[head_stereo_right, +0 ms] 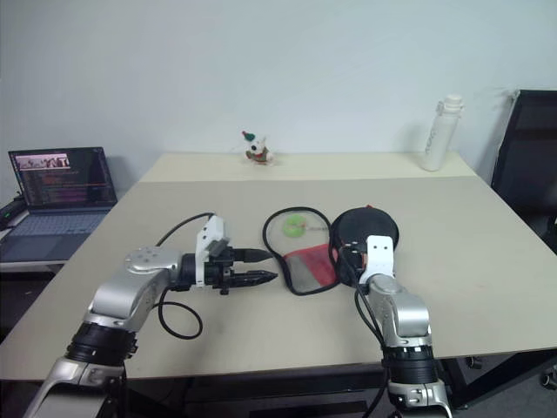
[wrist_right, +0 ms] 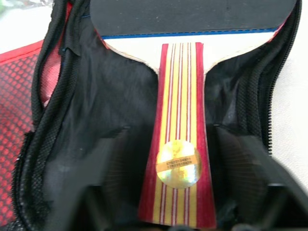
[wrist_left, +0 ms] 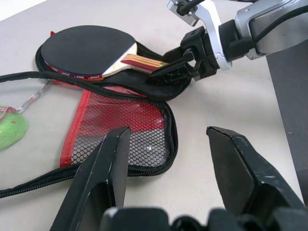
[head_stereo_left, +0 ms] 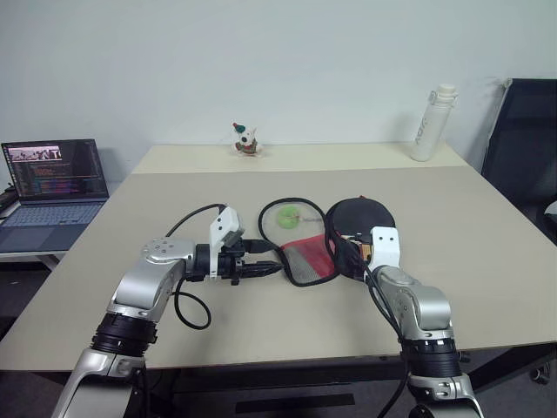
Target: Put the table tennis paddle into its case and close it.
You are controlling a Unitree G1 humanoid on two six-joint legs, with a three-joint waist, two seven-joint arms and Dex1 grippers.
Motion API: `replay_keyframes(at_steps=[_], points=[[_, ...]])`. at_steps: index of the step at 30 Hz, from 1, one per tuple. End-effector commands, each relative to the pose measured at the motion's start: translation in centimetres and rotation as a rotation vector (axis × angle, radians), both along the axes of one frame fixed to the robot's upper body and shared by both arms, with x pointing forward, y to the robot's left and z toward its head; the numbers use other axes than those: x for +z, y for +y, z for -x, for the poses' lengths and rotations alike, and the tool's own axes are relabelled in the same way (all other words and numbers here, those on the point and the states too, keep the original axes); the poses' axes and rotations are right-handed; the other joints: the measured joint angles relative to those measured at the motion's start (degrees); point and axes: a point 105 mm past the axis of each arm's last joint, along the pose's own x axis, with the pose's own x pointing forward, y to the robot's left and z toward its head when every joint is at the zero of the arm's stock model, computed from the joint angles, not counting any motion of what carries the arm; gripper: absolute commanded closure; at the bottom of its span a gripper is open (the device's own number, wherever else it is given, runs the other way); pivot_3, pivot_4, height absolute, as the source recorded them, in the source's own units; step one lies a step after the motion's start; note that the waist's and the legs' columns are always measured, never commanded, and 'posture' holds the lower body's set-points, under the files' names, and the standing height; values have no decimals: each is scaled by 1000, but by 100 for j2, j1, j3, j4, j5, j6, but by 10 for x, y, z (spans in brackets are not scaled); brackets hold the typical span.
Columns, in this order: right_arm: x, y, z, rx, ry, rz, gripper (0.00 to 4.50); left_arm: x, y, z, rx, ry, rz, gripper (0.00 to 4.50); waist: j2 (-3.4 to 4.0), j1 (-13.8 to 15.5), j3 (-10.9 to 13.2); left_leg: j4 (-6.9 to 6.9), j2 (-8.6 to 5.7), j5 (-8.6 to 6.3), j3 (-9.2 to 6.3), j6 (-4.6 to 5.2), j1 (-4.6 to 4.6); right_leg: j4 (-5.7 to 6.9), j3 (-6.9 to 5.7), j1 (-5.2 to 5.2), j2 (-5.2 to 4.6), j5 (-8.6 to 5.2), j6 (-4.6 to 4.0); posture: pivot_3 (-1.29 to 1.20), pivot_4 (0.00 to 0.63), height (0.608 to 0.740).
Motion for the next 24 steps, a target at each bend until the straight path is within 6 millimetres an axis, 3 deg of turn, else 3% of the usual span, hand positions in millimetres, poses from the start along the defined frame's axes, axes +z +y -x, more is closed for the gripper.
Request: replay_keyframes(at_steps=[1, 3, 22, 24], points=[[11, 0, -1, 1, -52, 13, 2655, 9, 0, 1, -9, -41, 21, 1753, 0, 0, 0, 0, 0, 0, 0, 0, 0, 0, 0, 0, 0, 0, 0, 0, 150, 740], [13, 1, 1, 2, -57, 20, 3038, 9, 0, 2, -10, -41, 21, 1753, 0, 0, 0, 0, 0, 0, 0, 0, 0, 0, 0, 0, 0, 0, 0, 0, 150, 740], [7, 15, 14, 4, -19, -35, 3039, 7, -1, 2, -13, -39, 21, 1753, 0, -1, 0, -1, 1, 0, 0, -1, 0, -1, 0, -1, 0, 0, -1, 0, 150, 740], [10, 16, 13, 3, -36, -56, 2321, 7, -1, 2, -13, -39, 20, 1753, 0, -2, 0, -1, 2, -1, 0, -1, 0, 0, 0, -1, 1, 0, -1, 0, 150, 740]])
